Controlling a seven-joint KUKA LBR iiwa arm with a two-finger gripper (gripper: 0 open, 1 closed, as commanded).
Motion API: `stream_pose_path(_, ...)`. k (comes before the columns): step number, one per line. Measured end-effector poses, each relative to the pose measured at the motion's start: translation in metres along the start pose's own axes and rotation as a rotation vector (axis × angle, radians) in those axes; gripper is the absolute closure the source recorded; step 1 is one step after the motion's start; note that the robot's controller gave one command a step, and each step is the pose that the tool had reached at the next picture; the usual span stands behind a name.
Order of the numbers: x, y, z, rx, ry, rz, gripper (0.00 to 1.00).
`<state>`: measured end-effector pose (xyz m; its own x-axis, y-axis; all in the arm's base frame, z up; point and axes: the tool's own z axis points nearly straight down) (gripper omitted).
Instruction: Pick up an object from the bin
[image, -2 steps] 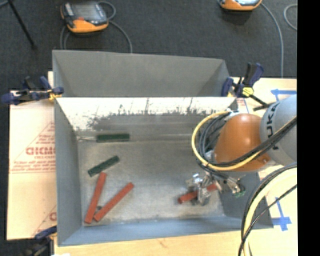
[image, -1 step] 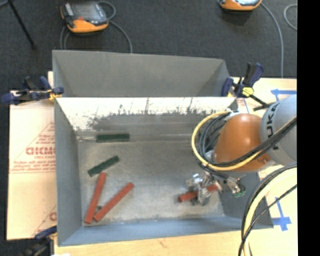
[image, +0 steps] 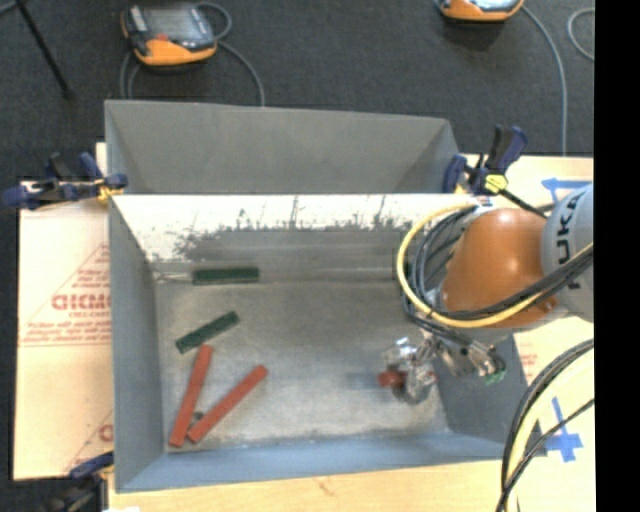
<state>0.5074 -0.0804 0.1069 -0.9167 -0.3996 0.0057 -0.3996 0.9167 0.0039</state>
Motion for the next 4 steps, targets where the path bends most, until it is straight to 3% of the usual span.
stream_pose_path(1,0.001,-0.007,-0.062,0.003,-0.005,0.046,1.00)
stream_pose_path(2,0.004,-0.017,-0.123,0.004,-0.006,-0.029,1.00)
stream_pose_path(3,-0.006,-0.005,-0.191,0.005,-0.007,-0.236,1.00)
stream_pose_path(4,0.006,-0.011,-0.074,0.009,-0.012,-0.249,0.00)
